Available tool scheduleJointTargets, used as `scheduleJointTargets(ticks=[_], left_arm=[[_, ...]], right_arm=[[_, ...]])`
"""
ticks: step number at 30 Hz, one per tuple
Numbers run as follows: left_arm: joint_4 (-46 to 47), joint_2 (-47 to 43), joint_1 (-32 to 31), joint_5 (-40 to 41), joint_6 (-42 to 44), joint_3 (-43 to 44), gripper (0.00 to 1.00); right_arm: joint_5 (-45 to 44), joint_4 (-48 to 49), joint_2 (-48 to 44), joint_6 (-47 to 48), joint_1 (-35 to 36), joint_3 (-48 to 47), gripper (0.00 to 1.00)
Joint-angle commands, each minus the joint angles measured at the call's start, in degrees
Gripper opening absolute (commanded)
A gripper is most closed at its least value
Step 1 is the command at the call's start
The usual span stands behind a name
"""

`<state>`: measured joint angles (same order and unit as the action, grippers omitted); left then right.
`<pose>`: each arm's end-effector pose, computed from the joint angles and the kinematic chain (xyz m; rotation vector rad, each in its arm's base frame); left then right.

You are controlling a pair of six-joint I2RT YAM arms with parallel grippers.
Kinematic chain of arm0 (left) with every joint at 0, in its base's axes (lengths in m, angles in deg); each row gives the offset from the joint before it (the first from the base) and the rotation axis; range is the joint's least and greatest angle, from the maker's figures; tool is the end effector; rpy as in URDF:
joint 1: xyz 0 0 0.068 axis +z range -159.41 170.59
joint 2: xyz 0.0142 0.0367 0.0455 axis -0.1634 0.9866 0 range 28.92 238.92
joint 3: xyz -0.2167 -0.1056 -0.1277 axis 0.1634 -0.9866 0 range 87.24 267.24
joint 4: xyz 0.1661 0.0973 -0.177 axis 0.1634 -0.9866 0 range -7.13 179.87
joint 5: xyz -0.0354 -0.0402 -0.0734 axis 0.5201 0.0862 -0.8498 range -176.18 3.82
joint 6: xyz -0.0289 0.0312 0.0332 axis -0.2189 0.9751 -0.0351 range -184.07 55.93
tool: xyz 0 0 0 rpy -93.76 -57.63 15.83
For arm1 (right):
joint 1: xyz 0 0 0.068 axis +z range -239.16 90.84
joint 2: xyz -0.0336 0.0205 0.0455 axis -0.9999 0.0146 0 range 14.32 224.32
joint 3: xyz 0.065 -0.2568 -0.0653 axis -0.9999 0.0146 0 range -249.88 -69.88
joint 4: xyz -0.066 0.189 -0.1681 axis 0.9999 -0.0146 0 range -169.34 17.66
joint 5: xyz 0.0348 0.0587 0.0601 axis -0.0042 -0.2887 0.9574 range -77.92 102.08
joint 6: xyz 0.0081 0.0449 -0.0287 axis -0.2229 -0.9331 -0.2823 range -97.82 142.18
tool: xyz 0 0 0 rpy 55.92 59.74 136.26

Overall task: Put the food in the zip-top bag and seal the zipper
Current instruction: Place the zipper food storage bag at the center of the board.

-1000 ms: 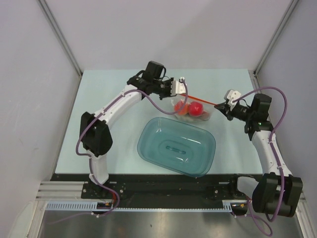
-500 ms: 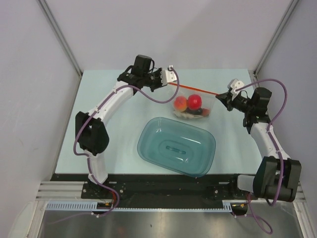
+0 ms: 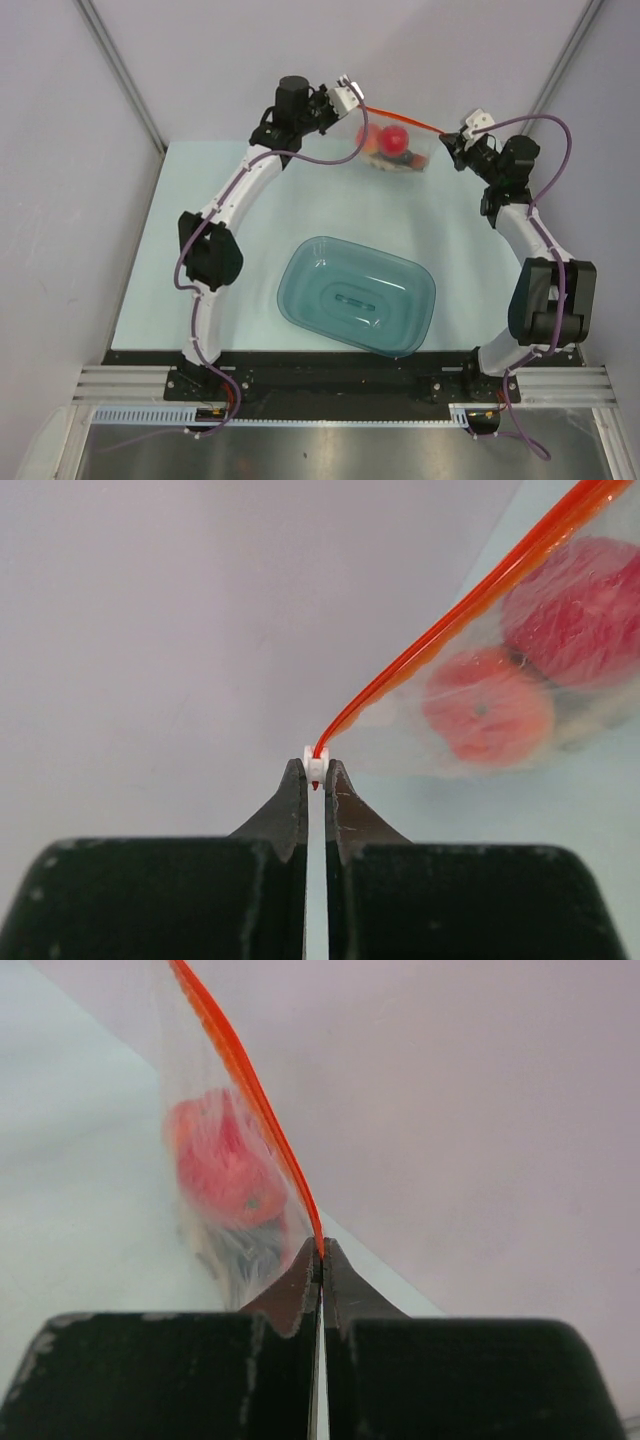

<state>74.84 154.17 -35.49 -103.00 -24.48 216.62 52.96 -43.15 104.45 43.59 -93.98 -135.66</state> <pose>0.4611 -0.2372 0.3862 1.1224 1.3472 -0.0866 0.3698 -0.0078 0.3397 -0.7631 1.3019 0.1623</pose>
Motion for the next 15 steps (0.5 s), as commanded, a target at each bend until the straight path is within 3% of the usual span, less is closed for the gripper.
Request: scheduleJointTargets(ticks=[1, 7, 13, 15], left_arm=[[6.8, -4.0, 1.8, 2.0, 3.0, -8.6, 0.00], [-3.3, -8.2, 1.4, -6.2, 8.4, -26.3, 0.04], [-10.1, -10.9, 1.5, -7.9, 6.5, -35.2, 0.11], [-10.3, -13.4, 1.4, -10.4, 6.5, -37.5, 0.15]], right_arm=[[-1.2, -2.7, 2.6, 7.6, 2.4, -2.5, 0.00], [2.5, -27.2, 6.6, 17.8, 4.6, -2.3, 0.00], [4.1, -42.6, 6.4, 24.1, 4.6, -1.9, 0.00], [4.1, -46.0, 6.1, 28.0, 4.6, -2.1, 0.08]])
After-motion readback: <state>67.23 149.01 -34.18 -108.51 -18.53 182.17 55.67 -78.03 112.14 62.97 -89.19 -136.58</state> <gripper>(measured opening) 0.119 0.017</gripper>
